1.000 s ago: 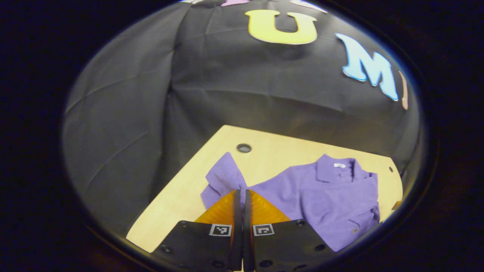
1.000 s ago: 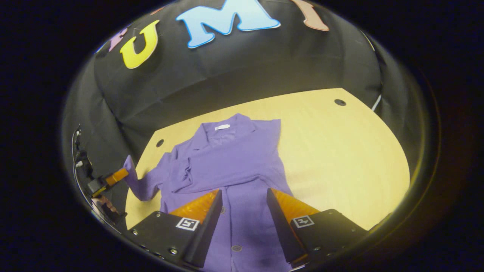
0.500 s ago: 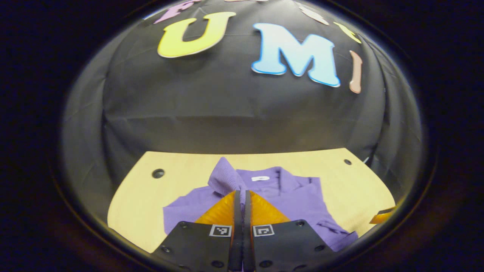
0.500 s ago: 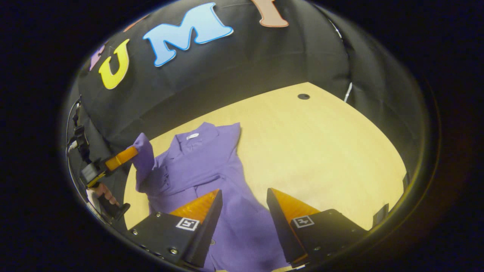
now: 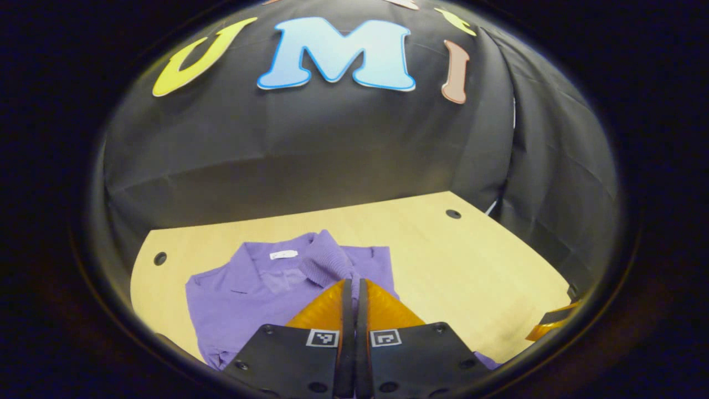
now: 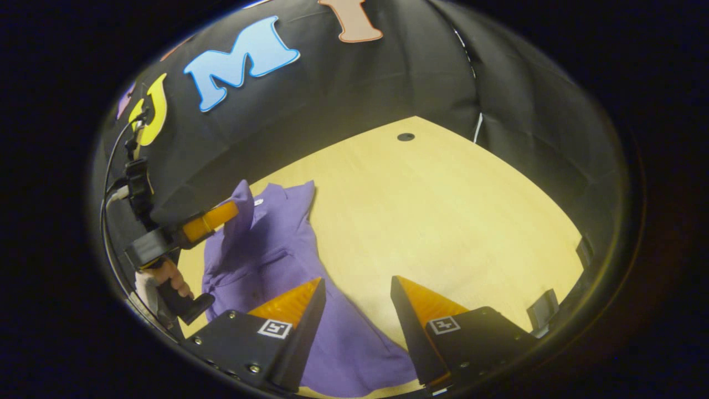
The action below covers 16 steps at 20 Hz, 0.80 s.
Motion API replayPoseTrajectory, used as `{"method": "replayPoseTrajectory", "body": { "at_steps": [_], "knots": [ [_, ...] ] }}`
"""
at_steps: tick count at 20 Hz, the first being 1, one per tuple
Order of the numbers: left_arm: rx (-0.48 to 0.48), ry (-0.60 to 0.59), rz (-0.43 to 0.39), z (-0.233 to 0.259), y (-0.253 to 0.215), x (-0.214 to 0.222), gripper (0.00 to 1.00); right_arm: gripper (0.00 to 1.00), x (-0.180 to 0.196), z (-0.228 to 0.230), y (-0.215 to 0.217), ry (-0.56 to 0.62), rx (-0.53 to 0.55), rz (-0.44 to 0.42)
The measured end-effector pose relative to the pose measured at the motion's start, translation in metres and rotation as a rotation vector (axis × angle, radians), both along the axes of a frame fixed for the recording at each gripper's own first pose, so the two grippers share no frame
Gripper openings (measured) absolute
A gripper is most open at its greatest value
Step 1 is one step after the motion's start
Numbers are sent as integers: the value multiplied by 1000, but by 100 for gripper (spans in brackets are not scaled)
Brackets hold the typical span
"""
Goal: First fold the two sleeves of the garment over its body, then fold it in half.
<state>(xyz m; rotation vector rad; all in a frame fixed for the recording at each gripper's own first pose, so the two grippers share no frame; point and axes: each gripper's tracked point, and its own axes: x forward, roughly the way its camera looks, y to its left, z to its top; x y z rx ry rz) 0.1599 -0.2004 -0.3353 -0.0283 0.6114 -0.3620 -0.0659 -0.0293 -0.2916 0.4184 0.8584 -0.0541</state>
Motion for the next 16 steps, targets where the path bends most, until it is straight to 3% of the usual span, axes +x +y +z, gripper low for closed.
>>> {"method": "replayPoseTrajectory", "body": {
  "at_steps": [3, 5, 9, 13, 16],
  "knots": [
    [6, 76, -16, -27, -13, -7, 7, 75, -5, 0, -6, 0, 7, -5],
    [-19, 102, -18, -28, -17, -13, 17, 75, -7, -2, -7, 0, 14, -4],
    [-1, 85, -12, -20, -8, -17, 94, 75, -6, -11, -1, 5, 24, 23],
    [29, 89, -5, -18, 24, -40, 86, 75, -12, -16, 10, 17, 17, 96],
    [61, 100, 22, -21, 62, -71, 87, 75, -20, -26, 18, 39, 5, 158]
  ]
}}
